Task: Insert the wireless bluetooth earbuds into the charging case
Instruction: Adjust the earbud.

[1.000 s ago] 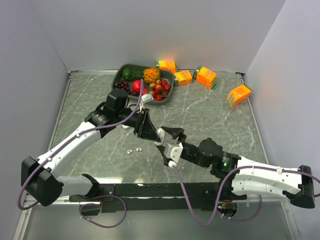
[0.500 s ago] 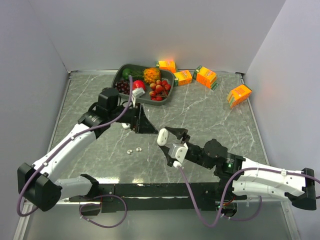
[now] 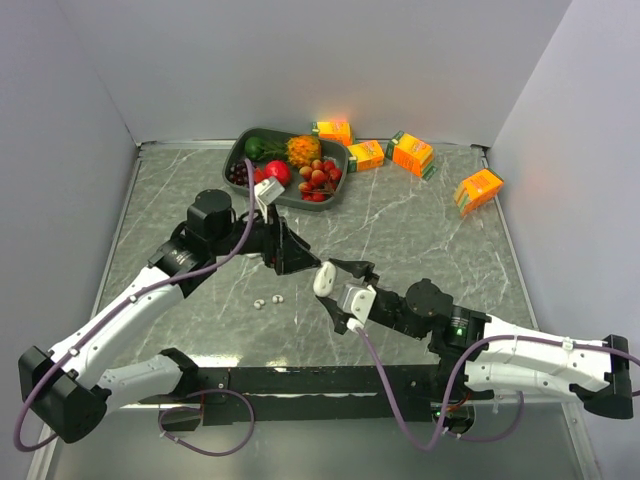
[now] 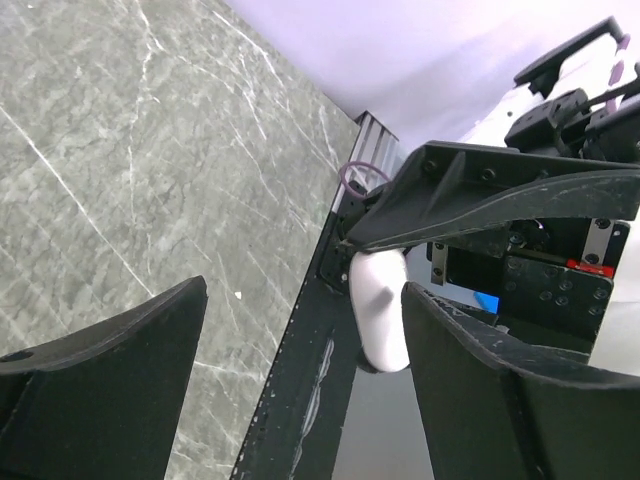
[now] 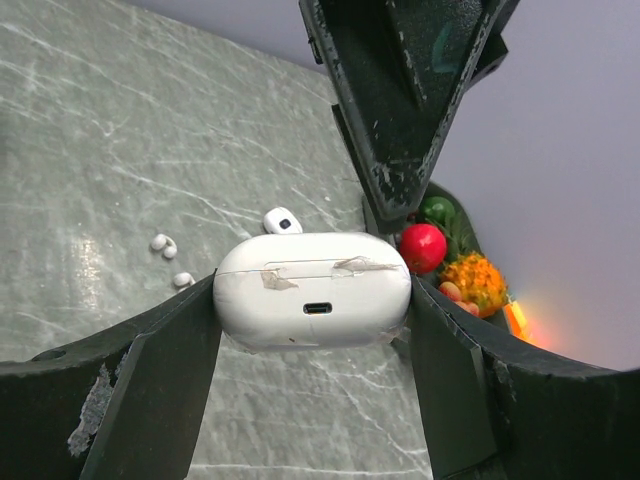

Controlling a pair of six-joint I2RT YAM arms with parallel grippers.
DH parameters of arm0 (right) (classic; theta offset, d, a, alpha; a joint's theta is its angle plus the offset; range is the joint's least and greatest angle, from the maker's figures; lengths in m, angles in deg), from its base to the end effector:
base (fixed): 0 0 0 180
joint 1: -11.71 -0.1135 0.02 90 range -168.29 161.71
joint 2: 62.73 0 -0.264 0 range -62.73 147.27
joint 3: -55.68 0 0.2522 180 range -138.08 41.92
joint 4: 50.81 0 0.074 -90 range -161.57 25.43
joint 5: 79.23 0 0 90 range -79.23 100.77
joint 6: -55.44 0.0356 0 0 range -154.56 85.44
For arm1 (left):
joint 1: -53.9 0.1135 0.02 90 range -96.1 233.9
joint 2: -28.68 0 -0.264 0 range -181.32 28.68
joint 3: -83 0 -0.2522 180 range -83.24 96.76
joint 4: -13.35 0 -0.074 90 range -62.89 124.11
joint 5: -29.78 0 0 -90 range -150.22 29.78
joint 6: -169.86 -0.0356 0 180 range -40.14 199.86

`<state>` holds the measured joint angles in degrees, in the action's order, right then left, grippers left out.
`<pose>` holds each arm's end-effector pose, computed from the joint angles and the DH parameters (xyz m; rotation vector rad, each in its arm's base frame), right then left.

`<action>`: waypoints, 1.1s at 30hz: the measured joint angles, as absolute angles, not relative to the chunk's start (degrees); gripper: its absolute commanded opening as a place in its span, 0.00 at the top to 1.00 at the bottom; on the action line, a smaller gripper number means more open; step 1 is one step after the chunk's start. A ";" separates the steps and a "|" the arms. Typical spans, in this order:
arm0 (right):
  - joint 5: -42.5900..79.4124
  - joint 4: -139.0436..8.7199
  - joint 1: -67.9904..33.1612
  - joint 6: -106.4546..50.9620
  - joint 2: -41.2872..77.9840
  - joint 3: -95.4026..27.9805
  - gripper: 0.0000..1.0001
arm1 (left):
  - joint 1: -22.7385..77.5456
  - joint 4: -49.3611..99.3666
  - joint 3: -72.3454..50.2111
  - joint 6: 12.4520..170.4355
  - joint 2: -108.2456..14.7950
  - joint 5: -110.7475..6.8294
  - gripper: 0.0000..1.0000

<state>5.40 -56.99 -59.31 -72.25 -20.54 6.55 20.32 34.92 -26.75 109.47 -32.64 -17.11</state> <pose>0.0631 0.1731 0.3227 -1.2313 0.9747 0.3854 0.1865 -0.1530 0.3624 0.6612 1.8636 -1.4251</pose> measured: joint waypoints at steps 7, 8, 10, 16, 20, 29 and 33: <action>5.40 -57.21 -59.57 -71.62 -19.55 6.02 0.91 | 18.62 35.36 -26.75 107.41 -32.70 -18.72 0.20; 5.38 -57.28 -59.64 -71.60 -19.42 5.80 0.91 | 18.55 35.36 -26.75 107.26 -32.70 -18.97 0.21; 5.38 -57.43 -59.71 -71.47 -19.31 5.56 0.91 | 18.51 35.34 -26.75 107.02 -32.70 -19.12 0.21; 5.14 -57.78 -59.77 -71.44 -19.05 5.50 0.91 | 18.29 35.01 -27.12 107.00 -32.68 -18.99 0.23; 4.62 -58.02 -59.79 -71.42 -18.88 5.50 0.91 | 18.00 33.52 -28.58 108.05 -32.64 -17.81 0.23; 4.09 -57.93 -59.79 -71.44 -18.75 5.50 0.91 | 16.12 33.30 -29.61 109.10 -32.64 -15.97 0.44; 3.83 -58.13 -59.79 -71.47 -18.75 5.50 0.91 | 15.93 32.67 -29.61 109.60 -32.64 -14.99 0.52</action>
